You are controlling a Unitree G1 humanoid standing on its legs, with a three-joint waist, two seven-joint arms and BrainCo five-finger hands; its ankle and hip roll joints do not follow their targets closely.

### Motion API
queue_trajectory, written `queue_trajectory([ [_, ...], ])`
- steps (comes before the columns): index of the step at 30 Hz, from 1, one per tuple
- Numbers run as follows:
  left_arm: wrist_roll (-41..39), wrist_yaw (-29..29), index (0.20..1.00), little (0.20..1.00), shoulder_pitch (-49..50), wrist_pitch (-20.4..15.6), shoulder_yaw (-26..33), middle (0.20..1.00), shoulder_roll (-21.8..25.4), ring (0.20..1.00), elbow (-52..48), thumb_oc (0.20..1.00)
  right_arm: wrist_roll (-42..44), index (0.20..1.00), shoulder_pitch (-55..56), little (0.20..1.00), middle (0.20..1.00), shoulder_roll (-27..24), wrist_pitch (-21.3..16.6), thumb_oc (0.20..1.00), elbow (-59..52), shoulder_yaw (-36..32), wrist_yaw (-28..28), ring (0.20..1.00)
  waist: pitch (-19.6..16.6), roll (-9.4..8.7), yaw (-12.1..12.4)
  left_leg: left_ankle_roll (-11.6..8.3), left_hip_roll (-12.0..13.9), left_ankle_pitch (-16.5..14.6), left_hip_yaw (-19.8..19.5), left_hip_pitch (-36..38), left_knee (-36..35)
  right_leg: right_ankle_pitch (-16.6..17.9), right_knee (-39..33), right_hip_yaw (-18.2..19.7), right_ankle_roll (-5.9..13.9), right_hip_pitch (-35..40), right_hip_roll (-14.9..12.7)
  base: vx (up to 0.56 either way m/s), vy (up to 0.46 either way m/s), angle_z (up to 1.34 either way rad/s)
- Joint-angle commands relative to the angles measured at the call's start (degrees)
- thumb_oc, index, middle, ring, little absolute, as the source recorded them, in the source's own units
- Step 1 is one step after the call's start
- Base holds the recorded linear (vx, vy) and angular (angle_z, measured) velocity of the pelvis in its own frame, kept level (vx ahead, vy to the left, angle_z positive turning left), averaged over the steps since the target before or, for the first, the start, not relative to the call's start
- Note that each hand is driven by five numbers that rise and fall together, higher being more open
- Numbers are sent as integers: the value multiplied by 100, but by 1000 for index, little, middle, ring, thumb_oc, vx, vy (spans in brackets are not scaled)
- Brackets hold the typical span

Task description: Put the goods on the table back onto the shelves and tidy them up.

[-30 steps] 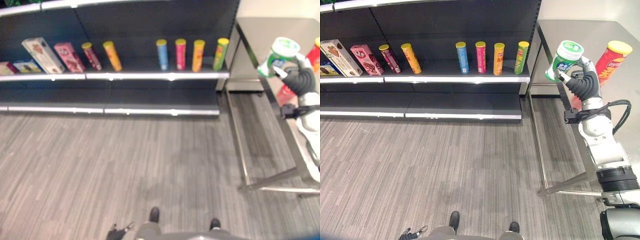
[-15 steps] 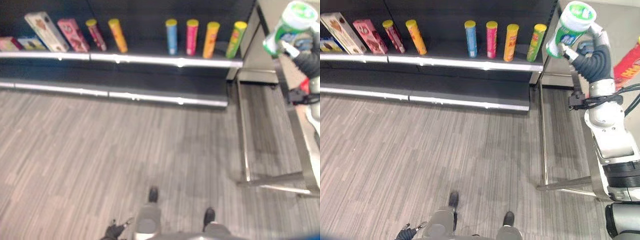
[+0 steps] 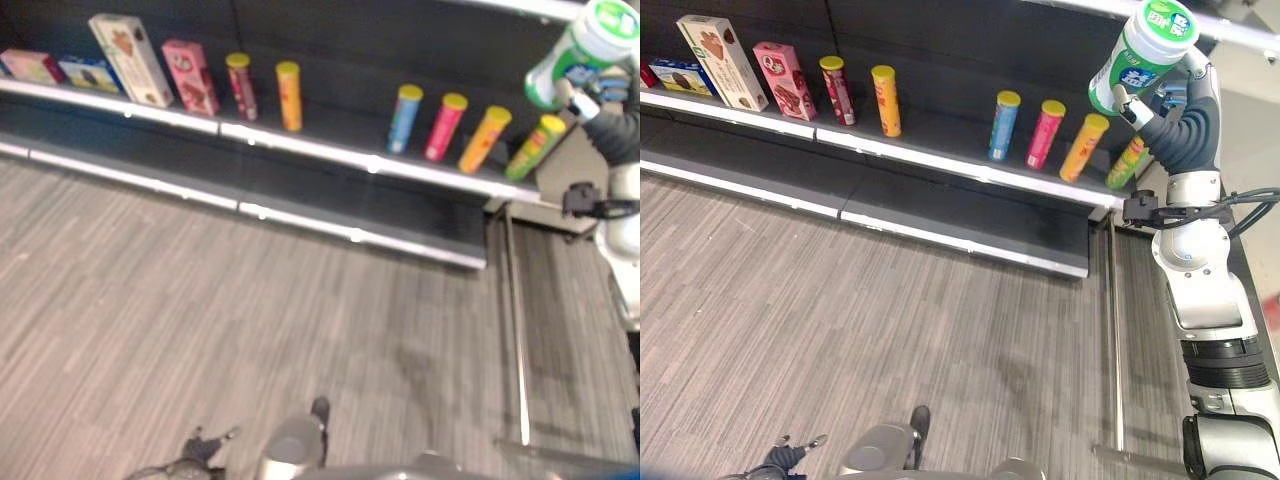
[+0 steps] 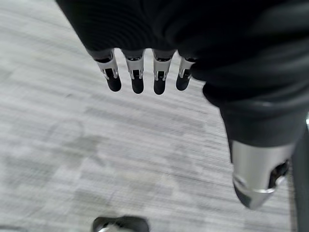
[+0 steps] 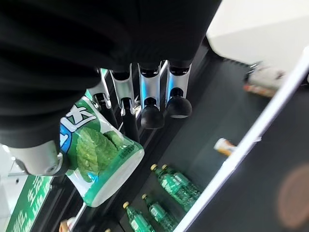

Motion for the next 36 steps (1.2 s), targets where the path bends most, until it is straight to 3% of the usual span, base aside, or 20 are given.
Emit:
queue_trajectory([
  [1, 195, 5, 1000, 1000, 131, -52, -203, 1000, 158, 1000, -188, 1000, 56, 200, -320, 200, 200, -557, -229, 200, 224, -430, -316, 200, -128, 100, -216, -863, 444, -101, -267, 179, -571, -41, -1225, -374, 35, -385, 606, 296, 19, 19],
  [3, 276, -34, 1000, 1000, 32, -57, -270, 1000, 131, 1000, -198, 1000, 141, 200, -241, 200, 200, -621, -251, 200, 295, -561, -400, 200, -31, 58, -359, -873, 332, -278, -390, 440, -498, 25, -1977, -345, 134, -641, 1027, 302, 25, 32],
  [7, 241, -74, 1000, 1000, -76, -73, -225, 1000, 125, 1000, -380, 1000, 86, 200, -251, 200, 200, -821, -219, 200, 502, -606, -528, 200, 49, -145, -442, -924, 190, -638, -495, 710, -257, 341, -2699, -631, 272, -931, 1254, 288, -9, 51],
  [11, 311, -58, 1000, 1000, -33, -74, -212, 1000, 135, 1000, -400, 1000, 204, 200, -273, 200, 200, -894, -257, 200, 654, -620, -551, 200, -29, -301, -465, -905, 148, -981, -477, 918, -86, 508, -2882, -744, 233, -793, 1319, 243, -54, 33],
  [15, 344, -107, 1000, 1000, 49, -79, -247, 1000, 203, 1000, -503, 1000, 349, 200, -443, 200, 200, -947, -295, 200, 725, -441, -421, 200, -189, -344, -500, -986, 337, -1303, -479, 1299, -112, 501, -2862, -672, 184, -751, 1392, 363, -104, 2],
  [18, 258, -78, 1000, 1000, 188, -73, -163, 1000, 207, 1000, -543, 1000, 448, 200, -611, 200, 200, -937, -281, 200, 661, -250, -312, 200, -368, -248, -522, -1153, 715, -1385, -409, 1595, -173, 341, -2728, -619, 51, -654, 1555, 392, -126, -2],
  [19, 203, -65, 1000, 1000, 224, -67, -135, 1000, 199, 1000, -591, 1000, 496, 200, -732, 200, 200, -961, -292, 200, 647, -138, -271, 200, -432, -189, -509, -1233, 863, -1331, -398, 1669, -119, 263, -2689, -628, 8, -606, 1637, 495, -206, -10],
  [20, 153, -66, 1000, 1000, 302, -75, -127, 1000, 209, 1000, -593, 1000, 629, 200, -1052, 200, 200, -972, -325, 200, 637, 100, -203, 200, -515, -102, -476, -1384, 1116, -1090, -408, 1668, 165, 86, -2643, -613, -90, -490, 1819, 466, -204, -6],
  [21, 110, -77, 1000, 1000, 353, -80, -105, 1000, 210, 1000, -584, 1000, 683, 200, -1288, 200, 200, -986, -353, 200, 675, 268, -178, 200, -553, -73, -452, -1502, 1210, -874, -412, 1605, 440, -6, -2653, -606, -149, -400, 1908, 387, -182, -6],
  [22, 47, -84, 1000, 1000, 396, -70, -83, 1000, 207, 1000, -601, 1000, 708, 200, -1514, 200, 200, -1006, -349, 200, 732, 460, -178, 200, -541, -68, -412, -1584, 1264, -650, -411, 1468, 843, -102, -2657, -587, -228, -303, 1972, 159, -85, -11],
  [23, 47, -83, 1000, 1000, 393, -69, -75, 1000, 199, 1000, -603, 1000, 711, 200, -1548, 200, 200, -1009, -353, 200, 749, 487, -181, 200, -543, -90, -436, -1576, 1227, -625, -430, 1436, 850, -86, -2659, -596, -225, -320, 1934, 118, -71, -16],
  [24, 8, -85, 1000, 1000, 428, -63, -46, 1000, 200, 1000, -605, 1000, 755, 200, -1774, 200, 200, -1034, -364, 200, 800, 651, -171, 200, -504, -114, -385, -1630, 1244, -383, -449, 1228, 1436, -183, -2661, -567, -313, -210, 1972, 127, -68, -19],
  [26, -82, -101, 1000, 1000, 488, -44, -23, 1000, 181, 1000, -595, 1000, 840, 200, -2195, 200, 200, -1054, -356, 200, 920, 959, -172, 200, -349, -189, -231, -1580, 1204, 17, -496, 736, 2573, -344, -2661, -506, -497, 19, 1997, 190, -92, -24],
  [28, -106, -78, 1000, 1000, 491, -44, -10, 1000, 169, 1000, -543, 1000, 918, 200, -2477, 200, 200, -1081, -332, 200, 1041, 1207, -150, 200, -185, -269, -107, -1373, 1151, 151, -453, 314, 3379, -422, -2720, -419, -584, 205, 1983, 165, -62, -15],
  [29, -108, -52, 1000, 1000, 492, -32, -16, 1000, 166, 1000, -482, 1000, 947, 200, -2634, 200, 200, -1123, -288, 200, 1232, 1382, -148, 200, -86, -307, -21, -1290, 1175, 75, -382, 80, 3594, -477, -2763, -361, -599, 299, 1967, 159, -25, -8],
  [31, -179, -84, 1000, 1000, 499, -34, -50, 1000, 147, 1000, -374, 1000, 1122, 200, -2918, 200, 200, -1283, -248, 200, 1436, 1634, -91, 200, 23, -356, 88, -1235, 1271, -268, -228, -315, 3342, -566, -2822, -290, -557, 457, 1921, 240, 24, -1],
  [33, -153, -107, 1000, 1000, 463, -12, -65, 1000, 125, 1000, -267, 1000, 1226, 200, -2986, 200, 200, -1394, -256, 200, 1456, 1674, -49, 200, 50, -378, 99, -1288, 1289, -484, -20, -582, 2362, -646, -2847, -246, -462, 554, 1794, 273, 130, 8],
  [34, -142, -117, 1000, 1000, 453, -6, -91, 1000, 113, 1000, -243, 1000, 1254, 200, -2941, 200, 200, -1412, -262, 200, 1418, 1662, -36, 200, 50, -316, 126, -1354, 1330, -450, 73, -716, 1735, -695, -2853, -233, -441, 624, 1789, 259, 207, 11],
  [36, -109, -81, 1000, 1000, 463, -18, -130, 1000, 138, 1000, -235, 1000, 1256, 200, -2822, 200, 200, -1366, -300, 200, 1396, 1608, -43, 200, 10, -184, 263, -1473, 1208, 146, -99, -839, 426, -827, -2882, -146, -391, 757, 1836, 316, 273, 14],
])
